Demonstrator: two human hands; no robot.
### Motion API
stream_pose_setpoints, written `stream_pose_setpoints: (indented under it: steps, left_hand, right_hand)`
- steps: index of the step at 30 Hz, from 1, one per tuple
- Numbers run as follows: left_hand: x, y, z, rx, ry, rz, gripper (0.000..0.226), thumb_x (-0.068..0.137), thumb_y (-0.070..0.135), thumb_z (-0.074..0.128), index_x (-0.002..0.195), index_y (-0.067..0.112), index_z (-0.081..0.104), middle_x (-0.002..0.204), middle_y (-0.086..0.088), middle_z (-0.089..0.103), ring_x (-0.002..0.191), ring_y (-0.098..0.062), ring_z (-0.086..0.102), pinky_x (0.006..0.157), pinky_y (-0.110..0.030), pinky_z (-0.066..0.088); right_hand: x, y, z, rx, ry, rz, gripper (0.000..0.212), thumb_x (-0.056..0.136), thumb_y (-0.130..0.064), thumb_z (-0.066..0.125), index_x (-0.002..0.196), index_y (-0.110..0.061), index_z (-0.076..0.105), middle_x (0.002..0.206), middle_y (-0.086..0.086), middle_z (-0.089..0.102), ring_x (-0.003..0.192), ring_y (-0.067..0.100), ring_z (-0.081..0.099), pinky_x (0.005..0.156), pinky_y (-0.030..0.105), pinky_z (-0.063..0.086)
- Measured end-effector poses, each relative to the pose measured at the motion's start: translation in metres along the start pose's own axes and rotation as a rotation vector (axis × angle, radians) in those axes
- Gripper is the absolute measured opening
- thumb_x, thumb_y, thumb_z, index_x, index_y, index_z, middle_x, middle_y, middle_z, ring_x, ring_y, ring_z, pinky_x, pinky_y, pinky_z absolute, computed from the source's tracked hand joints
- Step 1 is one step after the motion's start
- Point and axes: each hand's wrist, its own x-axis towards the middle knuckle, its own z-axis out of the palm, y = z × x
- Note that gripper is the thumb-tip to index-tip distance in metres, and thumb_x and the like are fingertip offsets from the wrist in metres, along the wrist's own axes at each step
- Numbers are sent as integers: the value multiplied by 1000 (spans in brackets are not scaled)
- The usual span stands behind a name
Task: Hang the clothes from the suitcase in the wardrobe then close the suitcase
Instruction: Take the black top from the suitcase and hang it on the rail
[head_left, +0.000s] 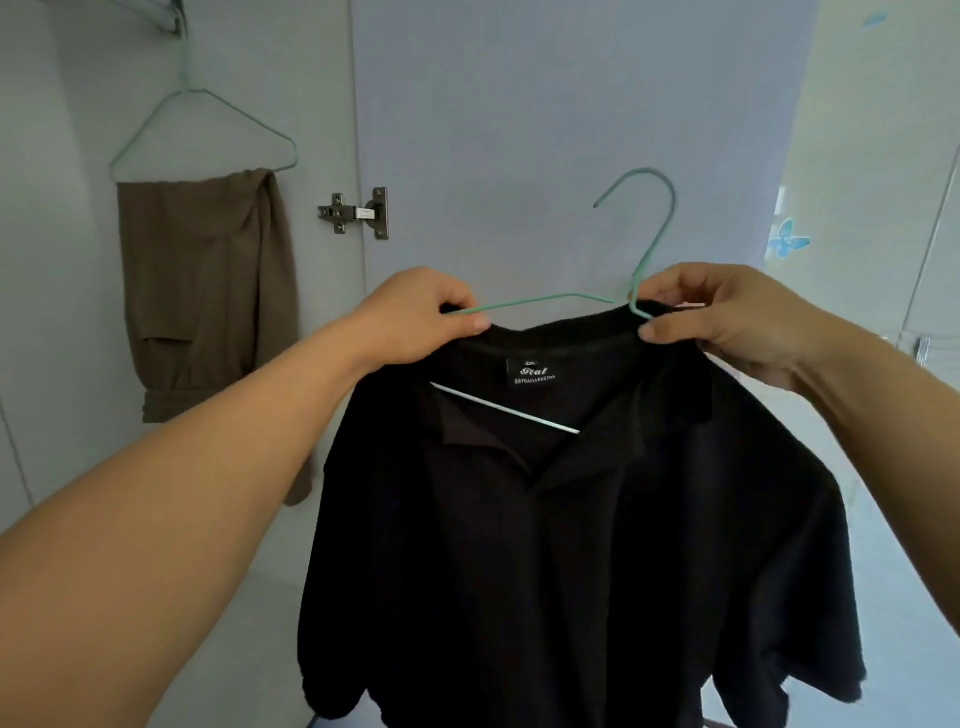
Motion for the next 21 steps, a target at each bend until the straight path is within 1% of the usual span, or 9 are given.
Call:
stream_pose_setpoints:
  steps: [2,5,9,11,14,16,18,20,21]
  left_hand:
    - [2,-5,-3,-17,40,-19,18,88,30,65,97,15,71,88,0,67,81,-11,56,69,-20,39]
    - [5,-6,-3,12,76,-36,14,85,32,68,95,24,72,91,6,67,87,-12,58,79,-26,45]
    - [4,-3,0,5,114,-29,7,83,29,71,89,33,70,93,11,66,96,-13,60,91,-37,47]
    - [2,-1,0,-16,109,-19,15,84,22,70,84,36,67,92,12,66,96,-12,60,93,-36,46]
    - [0,-1,-3,-61,96,-16,19,83,17,71,85,35,67,90,13,66,96,-10,61,94,-28,44]
    - [-3,-2,-6,-83,90,-28,13,81,21,73,91,30,70,89,14,66,95,-8,61,90,-21,42]
    - [-5,-3,-6,-64,88,-31,12,80,27,74,92,28,72,88,16,67,92,-6,60,84,-16,40]
    - [-8,-3,-7,-25,83,-35,11,81,30,72,92,28,72,86,16,66,89,-5,59,79,-11,38]
    - [-10,-3,-8,-10,75,-43,11,82,31,72,92,27,72,86,15,67,88,-4,58,76,-9,37]
  right_hand:
    - [0,0,-9,-245,20,70,18,76,3,71,89,-10,68,89,6,65,82,19,60,70,19,50]
    - [4,4,-13,-430,-30,263,17,78,-11,75,94,-9,69,93,8,69,86,21,63,77,27,51]
    - [0,12,-10,-113,-138,505,10,88,-5,63,94,2,65,84,14,70,77,23,66,78,34,56]
    - [0,15,-8,132,-126,520,8,91,-1,56,89,2,63,71,11,67,64,19,63,73,35,58]
    - [2,15,-2,464,-26,539,9,92,-3,54,88,-2,61,72,7,59,62,13,52,58,28,58]
    - [3,17,0,486,27,562,16,94,0,49,83,-1,60,69,10,61,63,16,54,48,27,56]
    - [2,21,3,409,37,563,17,93,2,50,80,1,61,69,13,64,67,21,59,48,30,56]
    - [-1,21,7,340,6,539,10,87,-10,64,87,0,65,80,14,68,74,23,64,63,33,59]
    - [-2,21,7,308,-31,529,16,83,-15,69,90,-2,68,85,14,70,76,24,66,69,35,58]
